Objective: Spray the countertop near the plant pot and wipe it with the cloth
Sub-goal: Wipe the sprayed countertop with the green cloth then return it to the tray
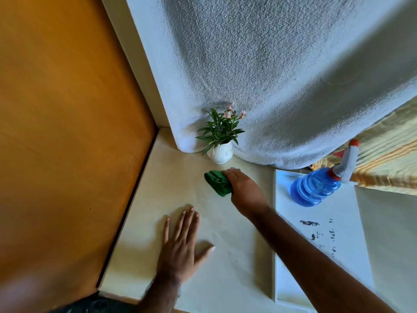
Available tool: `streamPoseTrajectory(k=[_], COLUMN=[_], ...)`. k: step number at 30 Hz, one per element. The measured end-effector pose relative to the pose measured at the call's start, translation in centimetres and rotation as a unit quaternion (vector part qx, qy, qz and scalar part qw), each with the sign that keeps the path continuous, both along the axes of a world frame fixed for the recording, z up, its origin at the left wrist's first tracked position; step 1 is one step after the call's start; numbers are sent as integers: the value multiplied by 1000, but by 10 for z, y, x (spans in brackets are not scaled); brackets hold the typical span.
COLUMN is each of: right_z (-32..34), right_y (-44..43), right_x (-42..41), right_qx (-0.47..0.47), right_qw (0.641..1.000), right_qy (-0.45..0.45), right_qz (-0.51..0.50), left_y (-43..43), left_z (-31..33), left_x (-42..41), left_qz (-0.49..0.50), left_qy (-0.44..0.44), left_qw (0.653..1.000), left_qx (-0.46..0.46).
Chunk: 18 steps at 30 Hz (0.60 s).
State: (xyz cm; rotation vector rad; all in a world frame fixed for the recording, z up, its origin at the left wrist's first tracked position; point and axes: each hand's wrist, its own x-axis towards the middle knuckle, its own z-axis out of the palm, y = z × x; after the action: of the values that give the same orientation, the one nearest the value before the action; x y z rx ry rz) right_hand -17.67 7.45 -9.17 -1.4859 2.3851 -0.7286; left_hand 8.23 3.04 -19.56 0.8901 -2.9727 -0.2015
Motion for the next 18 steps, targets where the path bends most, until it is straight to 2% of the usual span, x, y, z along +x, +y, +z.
streamPoseTrajectory(k=[7,13,18], right_z=[14,-8,-31], right_y=[101,202,247], right_x=[-4,8,13], right_qx=[-9,44,104], right_qw=[998,984,972], right_qy=[48,95,88], right_qz=[-49,-142,-191], left_y=[1,1,2], left_z=[5,5,6], left_x=[0,-2,-3], left_qz=[-7,-9,-8], left_qy=[21,26,19], left_qw=[1000,1000,1000], left_qx=[-1,0,-3])
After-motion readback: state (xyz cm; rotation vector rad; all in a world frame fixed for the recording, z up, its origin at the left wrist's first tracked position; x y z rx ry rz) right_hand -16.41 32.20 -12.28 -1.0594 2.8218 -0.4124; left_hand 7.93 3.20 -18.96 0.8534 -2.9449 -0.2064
